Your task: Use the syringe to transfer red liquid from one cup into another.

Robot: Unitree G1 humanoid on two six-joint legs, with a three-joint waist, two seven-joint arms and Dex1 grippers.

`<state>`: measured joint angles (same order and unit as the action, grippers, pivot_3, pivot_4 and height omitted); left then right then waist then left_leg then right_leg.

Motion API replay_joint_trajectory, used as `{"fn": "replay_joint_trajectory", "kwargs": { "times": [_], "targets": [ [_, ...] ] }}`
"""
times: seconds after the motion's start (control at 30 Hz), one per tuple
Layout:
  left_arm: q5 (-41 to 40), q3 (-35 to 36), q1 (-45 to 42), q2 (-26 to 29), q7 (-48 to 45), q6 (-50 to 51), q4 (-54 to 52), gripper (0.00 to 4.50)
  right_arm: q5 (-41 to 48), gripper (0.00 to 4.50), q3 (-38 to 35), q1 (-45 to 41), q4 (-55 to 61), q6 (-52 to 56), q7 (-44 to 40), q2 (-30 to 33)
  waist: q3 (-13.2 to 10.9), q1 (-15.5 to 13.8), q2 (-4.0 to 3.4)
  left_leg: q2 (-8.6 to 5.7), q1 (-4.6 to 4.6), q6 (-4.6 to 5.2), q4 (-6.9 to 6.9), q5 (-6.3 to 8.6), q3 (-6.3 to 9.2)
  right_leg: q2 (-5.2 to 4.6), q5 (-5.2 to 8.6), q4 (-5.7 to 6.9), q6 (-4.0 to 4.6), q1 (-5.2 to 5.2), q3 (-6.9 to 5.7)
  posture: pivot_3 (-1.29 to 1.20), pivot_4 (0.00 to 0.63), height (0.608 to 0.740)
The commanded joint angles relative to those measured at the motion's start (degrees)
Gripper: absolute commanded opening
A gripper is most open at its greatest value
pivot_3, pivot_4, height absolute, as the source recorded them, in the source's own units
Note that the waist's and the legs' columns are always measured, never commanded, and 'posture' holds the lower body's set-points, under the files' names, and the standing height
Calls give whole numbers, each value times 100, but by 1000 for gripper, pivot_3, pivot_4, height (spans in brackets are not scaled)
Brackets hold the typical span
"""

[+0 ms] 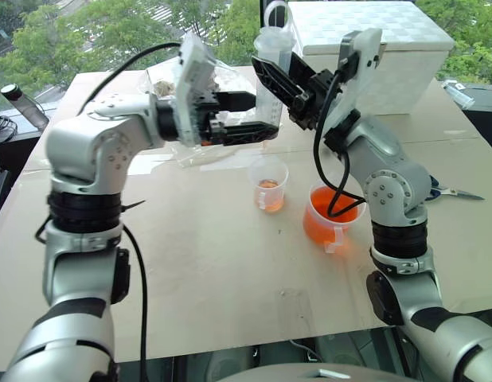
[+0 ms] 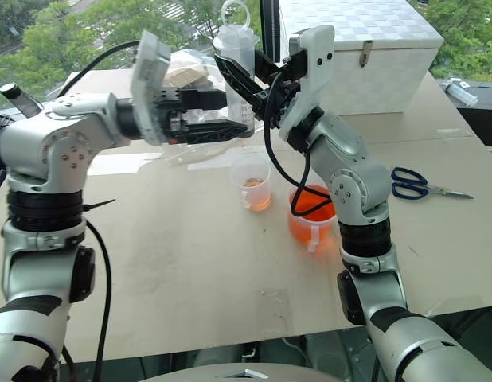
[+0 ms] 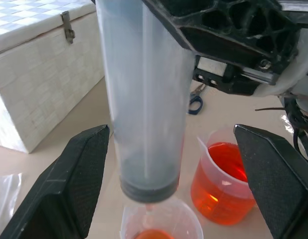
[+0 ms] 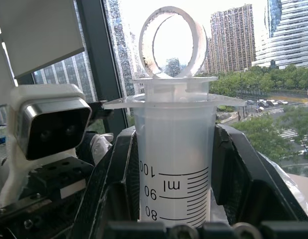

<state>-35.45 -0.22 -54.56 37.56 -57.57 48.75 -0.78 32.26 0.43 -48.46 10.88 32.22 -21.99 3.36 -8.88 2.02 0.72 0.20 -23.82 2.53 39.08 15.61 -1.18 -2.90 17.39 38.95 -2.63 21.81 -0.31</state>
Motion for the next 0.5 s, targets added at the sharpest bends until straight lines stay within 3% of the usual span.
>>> {"fn": "replay_joint_trajectory", "kwargs": {
  "times": [0.03,0.13,0.2,0.23,0.4,0.5],
  "targets": [
    [132,92,-273,-107,104,-290,127,3800,106,1480,19,-97,338,-12,2,-35,0,26,0,0,0,0,0,0,0,0,0,0,0,1,0,0,150,740],
    [199,70,-346,-190,112,-365,266,3034,148,1480,19,-84,376,41,-15,-25,0,44,0,1,0,0,-4,0,-2,-1,0,2,0,2,2,0,150,740],
    [221,36,-347,-201,66,-382,268,2270,175,1480,3,-77,398,116,0,-4,0,34,0,2,1,0,-5,0,-1,-1,0,1,0,2,1,0,150,740],
    [226,36,-346,-206,58,-380,266,1672,201,1977,-21,-75,411,170,25,0,0,33,0,1,0,0,-5,0,-1,-1,0,1,0,2,1,0,150,740],
    [176,158,-379,-197,137,-249,217,1545,412,4003,-167,-78,515,383,15,68,0,32,0,1,0,0,-5,0,0,-2,0,1,0,2,2,0,150,740],
    [104,334,-404,-111,315,-83,79,1545,843,4003,-362,47,777,720,-149,329,0,30,0,1,0,0,-5,0,0,-9,0,0,0,2,2,0,150,740]
  ]
}}
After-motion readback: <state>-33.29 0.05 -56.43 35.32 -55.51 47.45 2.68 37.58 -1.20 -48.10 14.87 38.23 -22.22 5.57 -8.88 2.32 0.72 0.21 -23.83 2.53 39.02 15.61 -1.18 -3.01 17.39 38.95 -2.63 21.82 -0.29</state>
